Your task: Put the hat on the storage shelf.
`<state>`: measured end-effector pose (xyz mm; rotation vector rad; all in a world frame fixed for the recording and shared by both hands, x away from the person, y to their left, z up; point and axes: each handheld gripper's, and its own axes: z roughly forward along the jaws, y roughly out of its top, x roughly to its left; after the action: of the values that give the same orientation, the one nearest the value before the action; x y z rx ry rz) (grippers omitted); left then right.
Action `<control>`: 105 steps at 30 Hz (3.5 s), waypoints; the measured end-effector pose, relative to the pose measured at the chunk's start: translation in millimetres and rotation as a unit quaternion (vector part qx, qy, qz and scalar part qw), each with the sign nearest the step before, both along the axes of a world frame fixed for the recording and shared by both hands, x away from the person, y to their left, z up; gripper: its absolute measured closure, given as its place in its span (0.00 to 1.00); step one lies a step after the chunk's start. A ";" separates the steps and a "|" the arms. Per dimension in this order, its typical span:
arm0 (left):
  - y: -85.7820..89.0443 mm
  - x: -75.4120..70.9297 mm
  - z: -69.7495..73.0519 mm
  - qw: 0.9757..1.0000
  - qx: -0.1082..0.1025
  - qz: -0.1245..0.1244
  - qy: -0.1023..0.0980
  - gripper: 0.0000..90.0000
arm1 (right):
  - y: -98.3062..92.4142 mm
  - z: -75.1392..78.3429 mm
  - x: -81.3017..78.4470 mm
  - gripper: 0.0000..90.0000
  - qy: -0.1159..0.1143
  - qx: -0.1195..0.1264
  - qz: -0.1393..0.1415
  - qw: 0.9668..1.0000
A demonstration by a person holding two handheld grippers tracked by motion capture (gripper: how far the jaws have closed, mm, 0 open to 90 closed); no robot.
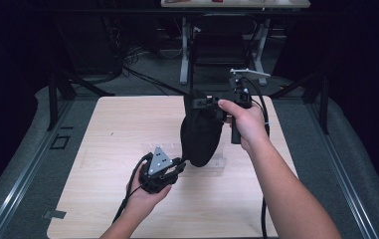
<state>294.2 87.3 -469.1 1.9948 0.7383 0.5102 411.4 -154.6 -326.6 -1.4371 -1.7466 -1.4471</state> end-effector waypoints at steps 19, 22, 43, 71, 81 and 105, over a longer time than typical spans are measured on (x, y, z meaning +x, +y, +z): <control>-0.5 1.7 -4.1 1.000 0.028 -0.001 -0.013 0.92 | 2.6 -0.5 -1.4 0.97 -0.001 -0.002 0.007 1.000; 0.4 1.4 -4.5 0.999 0.030 -0.002 -0.015 0.92 | 2.7 -0.8 -1.4 0.96 -0.001 -0.001 0.006 1.000; 10.1 -1.6 -9.6 0.998 0.050 0.004 -0.036 0.95 | -24.8 9.8 -15.2 0.89 -0.037 0.014 -0.008 0.999; 28.4 3.1 -33.3 0.998 0.055 0.030 -0.004 0.95 | -79.6 6.6 -42.5 0.85 -0.081 -0.058 -0.062 0.993; 38.7 -0.3 -44.1 0.998 0.041 0.041 0.003 0.95 | -92.1 4.6 -50.9 0.82 -0.088 -0.065 -0.073 0.991; 105.5 -13.9 -50.0 0.993 -0.035 0.096 0.053 0.60 | -108.4 -12.4 -82.9 0.76 -0.125 -0.153 -0.112 0.974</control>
<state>280.2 192.9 -519.1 1.9062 1.0067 0.4864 328.6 -263.1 -339.0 -1.7175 -2.0939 -1.5822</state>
